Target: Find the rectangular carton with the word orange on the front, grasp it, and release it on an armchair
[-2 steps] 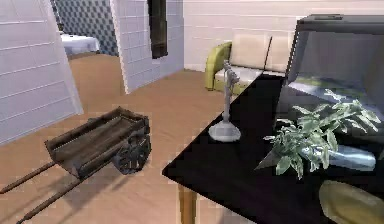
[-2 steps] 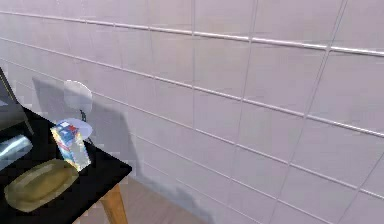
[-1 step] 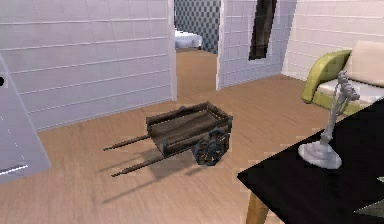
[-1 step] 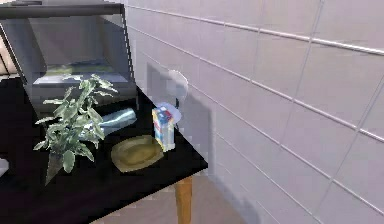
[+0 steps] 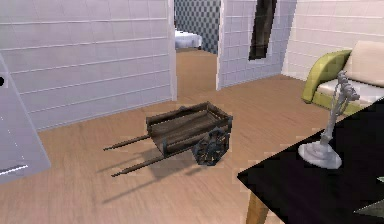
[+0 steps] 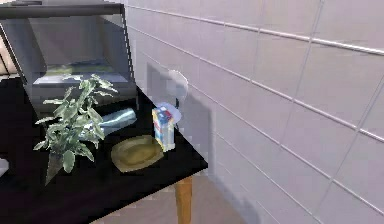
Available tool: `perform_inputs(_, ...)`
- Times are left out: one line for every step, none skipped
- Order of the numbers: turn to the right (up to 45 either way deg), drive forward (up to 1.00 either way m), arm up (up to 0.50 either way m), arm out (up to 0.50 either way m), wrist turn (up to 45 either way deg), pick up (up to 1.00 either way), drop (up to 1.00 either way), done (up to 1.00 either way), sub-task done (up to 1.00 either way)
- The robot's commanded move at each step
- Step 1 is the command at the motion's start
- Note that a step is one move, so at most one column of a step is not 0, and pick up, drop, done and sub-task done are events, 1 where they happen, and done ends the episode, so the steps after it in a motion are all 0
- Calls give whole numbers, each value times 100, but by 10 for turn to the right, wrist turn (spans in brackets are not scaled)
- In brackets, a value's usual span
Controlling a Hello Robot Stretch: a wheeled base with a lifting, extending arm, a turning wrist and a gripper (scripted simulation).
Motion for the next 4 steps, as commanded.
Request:
perform_inputs(0, 0, 38, 0, 0, 0, 0, 0, 0)
perform_inputs(0, 0, 0, 48, 0, 0, 0, 0, 0)
perform_inputs(0, 0, 0, 0, 450, 0, 0, 0, 0)
perform_inputs(0, 0, 0, 0, 450, 0, 0, 0, 0)
